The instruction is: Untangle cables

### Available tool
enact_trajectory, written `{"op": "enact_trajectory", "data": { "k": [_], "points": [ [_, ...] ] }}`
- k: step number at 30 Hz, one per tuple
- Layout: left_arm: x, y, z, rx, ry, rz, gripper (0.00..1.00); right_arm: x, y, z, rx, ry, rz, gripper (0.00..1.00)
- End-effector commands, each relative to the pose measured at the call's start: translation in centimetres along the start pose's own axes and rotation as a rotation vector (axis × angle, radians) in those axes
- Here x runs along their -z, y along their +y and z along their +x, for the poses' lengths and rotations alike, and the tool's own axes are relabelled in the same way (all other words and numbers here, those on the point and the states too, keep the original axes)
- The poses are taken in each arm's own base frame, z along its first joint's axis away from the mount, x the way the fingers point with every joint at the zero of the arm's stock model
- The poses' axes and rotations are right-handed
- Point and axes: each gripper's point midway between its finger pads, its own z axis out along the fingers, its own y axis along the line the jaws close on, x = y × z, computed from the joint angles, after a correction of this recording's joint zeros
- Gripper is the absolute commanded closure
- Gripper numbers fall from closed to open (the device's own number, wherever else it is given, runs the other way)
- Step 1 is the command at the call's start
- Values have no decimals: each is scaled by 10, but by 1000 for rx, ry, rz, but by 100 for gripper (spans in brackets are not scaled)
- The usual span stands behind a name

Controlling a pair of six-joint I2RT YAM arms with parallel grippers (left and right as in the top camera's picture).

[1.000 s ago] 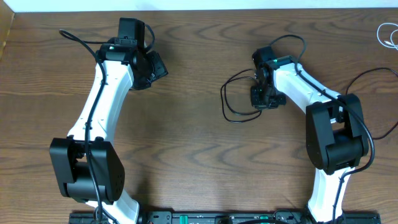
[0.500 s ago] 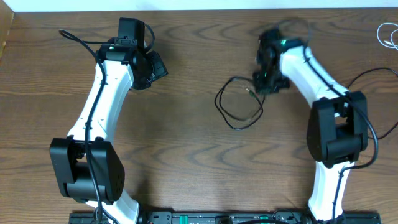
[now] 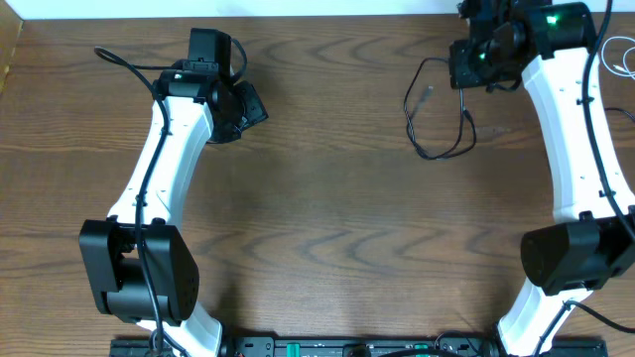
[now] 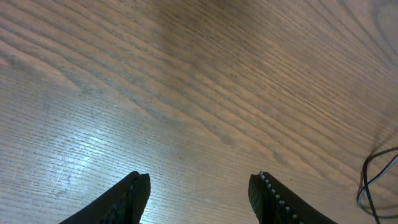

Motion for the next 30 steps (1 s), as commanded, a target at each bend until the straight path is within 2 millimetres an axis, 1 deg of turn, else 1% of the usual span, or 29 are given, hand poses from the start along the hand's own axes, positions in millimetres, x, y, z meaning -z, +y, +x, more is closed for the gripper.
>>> {"op": "enact_trajectory", "data": {
  "k": [1,2,4,7,9,10,13,14,16,18,19,20,22,25,26,28,30],
  "points": [
    [-5,5,1,14,9,-18,44,-2,-4,-2,15,-1,-15,99],
    [-5,5,1,14,9,-18,44,0,-6,-4,11,-10,-13,99],
    [-5,5,1,14,9,-19,44,18,-15,-18,-13,-70,-27,99],
    [-5,5,1,14,9,-18,44,54,-32,-40,-52,-182,-65,99],
    [-5,5,1,14,9,-19,44,81,-48,-52,-90,-263,-75,99],
    [-5,5,1,14,9,-18,44,99,-60,-59,-117,-313,-75,99],
    [-5,5,1,14,9,-18,44,144,-93,-69,-173,-435,-61,99],
    [-5,5,1,14,9,-19,44,163,-111,-70,-211,-483,-35,99],
    [-5,5,1,14,9,-18,44,190,-141,-68,-269,-551,17,99],
    [-5,5,1,14,9,-18,44,214,-171,-63,-323,-607,71,99],
    [-5,5,1,14,9,-18,44,230,-195,-56,-382,-643,109,99],
    [-5,5,1,14,9,-18,44,239,-210,-50,-425,-664,132,99],
    [-5,5,1,14,9,-18,44,260,-246,-34,-519,-710,176,99],
    [-5,5,1,14,9,-18,44,283,-291,-8,-632,-761,221,99],
    [-5,5,1,14,9,-18,44,289,-300,0,-657,-769,233,99],
    [-5,5,1,14,9,-18,44,302,-326,23,-728,-786,278,99],
    [-5,5,1,14,8,-18,44,313,-346,44,-778,-794,324,99]
  ]
}}
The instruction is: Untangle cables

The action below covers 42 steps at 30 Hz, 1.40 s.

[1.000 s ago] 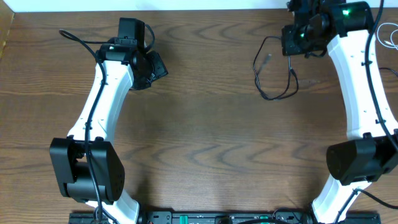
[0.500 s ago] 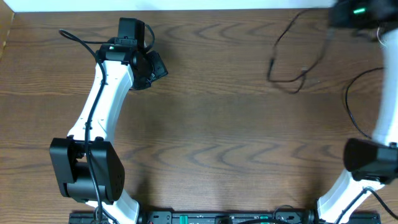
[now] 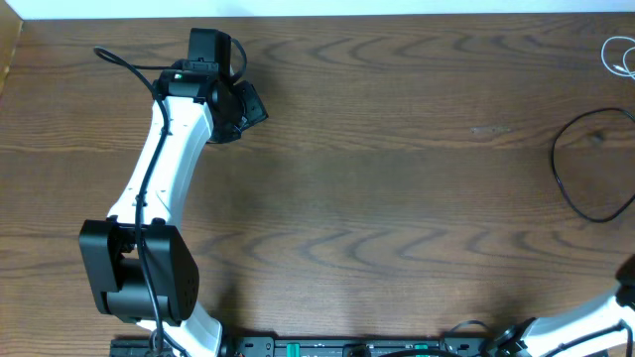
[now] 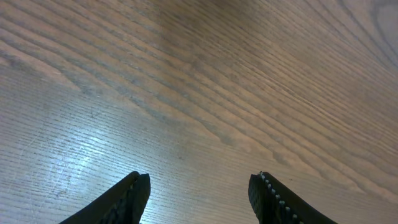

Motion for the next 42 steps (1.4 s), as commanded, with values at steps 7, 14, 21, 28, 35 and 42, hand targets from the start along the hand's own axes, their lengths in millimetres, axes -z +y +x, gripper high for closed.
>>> {"op": "enact_trajectory", "data": {
  "k": [7,14,21,28,35,42],
  "points": [
    [-5,4,0,14,3,-15,44,35,-79,4,-164,8,144,99],
    [-6,4,0,12,4,-14,44,9,-99,33,-182,110,218,99],
    [-6,4,0,12,4,-14,44,-38,-108,58,-166,166,213,99],
    [-6,4,0,12,4,-14,44,-88,-106,95,-104,232,219,73],
    [-6,4,0,12,3,-14,44,-98,-68,106,-68,267,123,18],
    [-6,4,0,12,3,-14,43,-67,38,126,95,342,-134,10]
  ]
}}
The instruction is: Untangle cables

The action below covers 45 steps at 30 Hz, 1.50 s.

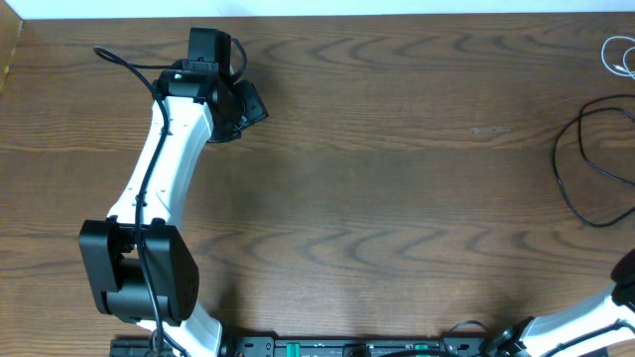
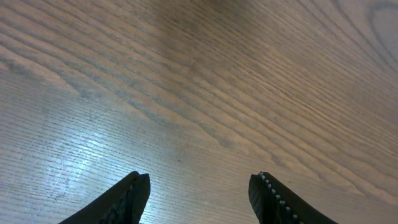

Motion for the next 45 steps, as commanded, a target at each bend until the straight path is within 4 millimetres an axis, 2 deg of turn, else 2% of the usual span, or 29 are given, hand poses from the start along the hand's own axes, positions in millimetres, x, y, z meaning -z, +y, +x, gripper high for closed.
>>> {"op": "enact_trajectory", "data": {
  "k": [1,2,3,7,10,13,16,19,23,28,33,37,45],
  "points": [
    [-6,5,2,12,12,-20,43,41,86,15,194,-27,-153,9],
    [-6,5,2,13,12,-19,43,44,102,24,231,-8,-172,5],
    [-6,5,2,12,12,-20,2,45,116,35,260,13,-180,1],
    [-6,5,2,13,12,-20,2,48,153,74,357,91,-145,1],
    [-6,5,2,13,12,-20,2,59,180,99,418,130,-171,1],
    [-6,5,2,13,12,-20,2,85,199,117,487,114,-179,1],
    [-6,5,2,12,12,-20,2,115,209,130,538,80,-182,1],
    [-6,5,2,13,12,-20,2,150,223,154,563,79,-249,1],
    [-6,5,2,13,12,-20,2,186,235,184,588,101,-338,1],
    [-6,5,2,13,12,-20,2,212,231,193,604,68,-364,1],
    [-6,5,2,12,12,-20,2,222,219,206,600,107,-349,1],
    [-6,5,2,13,12,-20,2,215,214,203,598,108,-309,1],
    [-6,5,2,13,12,-20,2,194,246,175,657,-101,-399,1]
  ]
}}
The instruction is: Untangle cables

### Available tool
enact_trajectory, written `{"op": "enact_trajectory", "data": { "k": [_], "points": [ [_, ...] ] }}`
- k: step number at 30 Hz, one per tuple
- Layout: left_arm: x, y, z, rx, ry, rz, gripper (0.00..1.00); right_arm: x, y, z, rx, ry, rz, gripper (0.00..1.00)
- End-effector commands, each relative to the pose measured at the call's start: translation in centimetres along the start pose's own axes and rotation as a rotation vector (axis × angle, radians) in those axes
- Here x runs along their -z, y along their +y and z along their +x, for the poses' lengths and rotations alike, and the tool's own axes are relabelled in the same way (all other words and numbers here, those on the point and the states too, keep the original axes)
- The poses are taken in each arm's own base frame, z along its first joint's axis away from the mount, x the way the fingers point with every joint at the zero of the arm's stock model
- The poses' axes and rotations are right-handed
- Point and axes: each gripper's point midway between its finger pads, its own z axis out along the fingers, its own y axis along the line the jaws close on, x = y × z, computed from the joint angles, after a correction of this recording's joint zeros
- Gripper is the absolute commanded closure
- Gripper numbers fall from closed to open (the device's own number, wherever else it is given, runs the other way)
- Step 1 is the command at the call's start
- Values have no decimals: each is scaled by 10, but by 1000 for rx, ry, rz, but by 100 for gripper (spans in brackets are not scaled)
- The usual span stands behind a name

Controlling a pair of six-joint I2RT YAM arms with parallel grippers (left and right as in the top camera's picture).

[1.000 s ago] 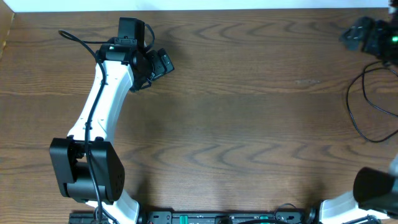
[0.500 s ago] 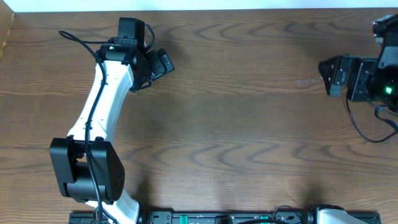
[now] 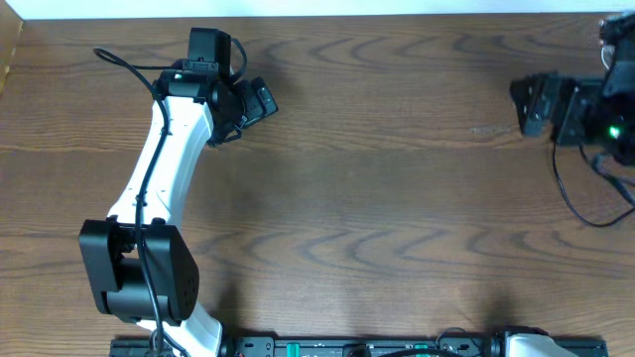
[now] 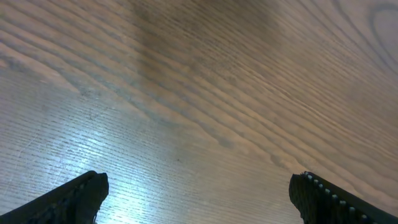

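A thin black cable [image 3: 562, 184] lies in a loop on the wooden table [image 3: 397, 228] at the far right. My right gripper [image 3: 523, 103] hangs over the table just up and left of that loop; whether its jaws are open or shut does not show. At the back left, my left gripper [image 3: 260, 102] is spread wide open over bare wood. In the left wrist view the left gripper [image 4: 199, 190] holds nothing, and no cable appears there.
A bit of white cable [image 3: 607, 22] peeks out at the top right corner behind the right arm. The left arm's own black lead [image 3: 124, 61] curves along the table's back left.
My left gripper has opened much wider. The right arm, out of the overhead view before, is now over the right edge above the black cable loop.
At first my right gripper was at the back right centre, with the black cable hanging at it. Then the arm was out of view and the cable lay at the far right edge. The cable gained another loop there. Now the right arm is back over it.
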Motion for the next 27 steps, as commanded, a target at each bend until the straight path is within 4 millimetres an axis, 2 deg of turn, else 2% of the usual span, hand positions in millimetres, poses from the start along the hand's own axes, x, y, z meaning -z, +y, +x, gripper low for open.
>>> {"op": "enact_trajectory", "data": {
  "k": [1,4,6,13,16,20,27],
  "points": [
    [-6,5,2,2,12,-19,2,-7,0,1,40,-55,-4,1],
    [-6,5,2,2,12,-19,2,-20,-3,-2,71,-147,-9,1],
    [-6,5,2,2,12,-19,2,-31,-6,2,118,-210,-9,1],
    [-6,5,2,2,12,-19,2,-54,-17,46,186,-358,-2,1],
    [-6,5,2,2,12,-19,2,-53,-22,62,200,-447,14,1],
    [-6,5,2,2,12,-19,2,-42,-26,85,229,-594,36,1],
    [-6,5,2,2,12,-19,2,-38,-32,149,301,-686,53,1]
  ]
}}
